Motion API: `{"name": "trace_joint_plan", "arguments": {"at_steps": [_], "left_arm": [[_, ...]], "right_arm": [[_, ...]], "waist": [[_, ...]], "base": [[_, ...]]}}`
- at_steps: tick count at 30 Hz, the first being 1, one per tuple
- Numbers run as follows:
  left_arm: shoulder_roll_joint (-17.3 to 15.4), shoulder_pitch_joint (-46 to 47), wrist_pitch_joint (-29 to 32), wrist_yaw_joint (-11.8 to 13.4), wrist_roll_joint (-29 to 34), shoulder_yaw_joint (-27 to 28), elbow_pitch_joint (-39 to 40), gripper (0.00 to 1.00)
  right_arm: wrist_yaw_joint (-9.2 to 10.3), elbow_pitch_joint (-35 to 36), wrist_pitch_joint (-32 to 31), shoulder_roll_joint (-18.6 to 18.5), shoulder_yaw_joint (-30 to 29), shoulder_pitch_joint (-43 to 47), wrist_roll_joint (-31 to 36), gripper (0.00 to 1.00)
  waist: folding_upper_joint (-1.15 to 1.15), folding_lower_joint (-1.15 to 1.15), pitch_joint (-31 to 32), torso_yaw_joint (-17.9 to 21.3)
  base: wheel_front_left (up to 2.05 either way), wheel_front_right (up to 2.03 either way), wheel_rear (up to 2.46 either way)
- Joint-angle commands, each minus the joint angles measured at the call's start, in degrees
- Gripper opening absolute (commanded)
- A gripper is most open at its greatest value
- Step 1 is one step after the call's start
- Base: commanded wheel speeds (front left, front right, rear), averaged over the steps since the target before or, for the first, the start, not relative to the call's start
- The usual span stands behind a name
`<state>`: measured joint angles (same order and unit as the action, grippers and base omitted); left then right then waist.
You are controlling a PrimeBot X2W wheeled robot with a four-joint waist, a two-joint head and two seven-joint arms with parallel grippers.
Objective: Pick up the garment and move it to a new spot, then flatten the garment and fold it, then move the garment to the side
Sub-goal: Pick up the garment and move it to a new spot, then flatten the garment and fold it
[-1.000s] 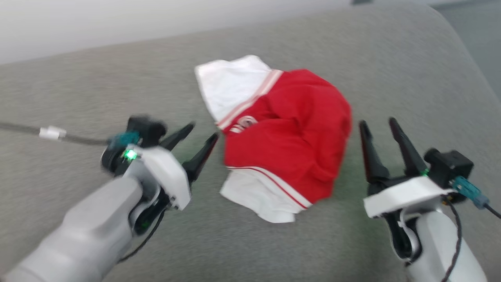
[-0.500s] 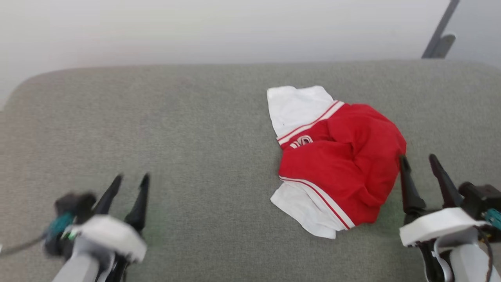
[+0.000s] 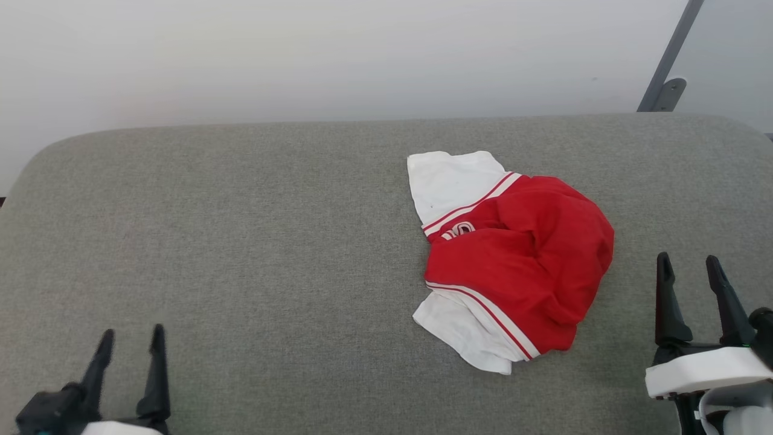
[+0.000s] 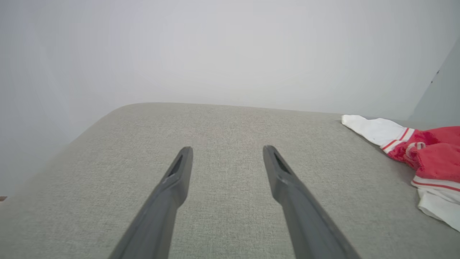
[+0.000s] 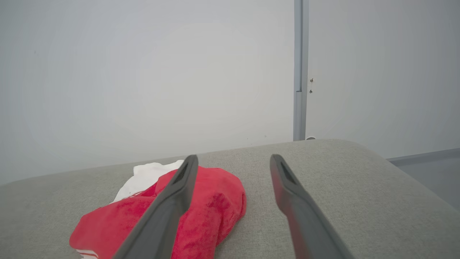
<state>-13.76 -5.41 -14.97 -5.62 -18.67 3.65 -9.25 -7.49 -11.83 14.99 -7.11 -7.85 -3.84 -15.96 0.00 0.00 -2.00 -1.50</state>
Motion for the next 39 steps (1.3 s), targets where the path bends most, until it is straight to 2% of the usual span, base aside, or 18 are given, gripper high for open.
{"name": "trace_joint_plan", "arguments": {"at_steps": [1, 8, 13, 17, 20, 22, 28, 32, 33, 36, 38, 39], "left_arm": [[0.44, -1.22, -0.29, -0.43, 1.14, 0.74, 0.8, 1.0], [3.52, -2.65, -0.29, -1.48, 4.2, 2.77, 3.37, 1.0], [4.49, -1.97, -0.29, -1.78, 5.0, 2.74, 3.17, 1.0], [4.57, -1.55, -0.29, -1.9, 4.74, 1.68, 3.41, 1.0], [3.15, -0.5, -0.29, -1.91, 3.43, -1.93, 3.31, 1.0], [0.98, 1.51, -0.29, -1.87, 2.42, -5.44, 3.17, 1.0], [-9.21, 13.74, 1.81, -1.81, -3.1, -21.25, -0.25, 1.0], [-15.34, 23.64, 11.03, -1.81, -11.25, -32.13, -1.09, 1.0], [-15.34, 23.64, 11.03, -1.81, -11.25, -32.13, -1.09, 1.0], [-18.81, 29.61, 21.28, -1.82, -20.75, -40.89, -0.6, 1.0], [-20.68, 32.19, 28.3, -1.81, -28.97, -44.37, -0.43, 1.0], [-22.35, 33.65, 31.41, -1.82, -30.92, -46.73, 0.09, 1.0]], "right_arm": [[0.0, 0.45, 0.27, 0.34, 0.05, 0.66, 0.18, 1.0], [0.01, 1.47, 0.27, 1.32, 0.81, 1.04, 0.64, 1.0], [0.0, 1.44, 0.27, 1.54, 1.3, 0.51, 0.38, 1.0], [0.0, 1.64, 0.26, 1.78, 1.44, 0.28, 0.32, 1.0], [0.0, 1.63, 0.27, 2.05, 1.81, -0.37, 0.24, 1.0], [0.0, 1.95, 0.27, 2.22, 2.11, -1.34, 0.01, 1.0], [0.01, 2.72, 0.26, 3.1, 2.96, -3.45, -0.54, 1.0], [0.01, 3.01, 0.26, 3.78, 3.54, -5.27, -1.07, 1.0], [0.01, 3.01, 0.26, 3.78, 3.54, -5.27, -1.07, 1.0], [0.01, 2.66, 0.26, 3.98, 3.76, -6.22, -1.53, 1.0], [0.0, 2.49, 0.27, 4.1, 4.1, -6.83, -2.0, 1.0], [0.0, 2.34, 0.27, 4.15, 4.28, -7.0, -2.67, 1.0]], "waist": [[0.0, 0.0, 0.01, 0.15], [0.0, 0.0, -0.42, 0.53], [0.0, 0.0, -0.49, 0.8], [0.0, 0.0, -0.56, 1.03], [0.0, 0.0, -1.02, 1.42], [0.0, 0.0, -2.28, 1.83], [0.0, 0.0, -5.33, 3.9], [0.0, 0.0, -8.32, 6.41], [0.0, 0.0, -8.32, 6.41], [0.0, 0.0, -9.97, 8.6], [0.0, 0.0, -10.86, 10.26], [0.0, 0.0, -11.25, 11.12]], "base": [[0.0, 0.0, 0.0], [0.0, 0.0, 0.0], [0.0, 0.0, 0.0], [0.0, 0.0, 0.0], [0.0, 0.0, 0.0], [0.0, 0.0, 0.0], [0.0, 0.0, 0.0], [0.0, 0.0, 0.0], [0.0, 0.0, 0.0], [0.0, 0.0, 0.0], [0.0, 0.0, 0.0], [0.0, 0.0, 0.0]]}}
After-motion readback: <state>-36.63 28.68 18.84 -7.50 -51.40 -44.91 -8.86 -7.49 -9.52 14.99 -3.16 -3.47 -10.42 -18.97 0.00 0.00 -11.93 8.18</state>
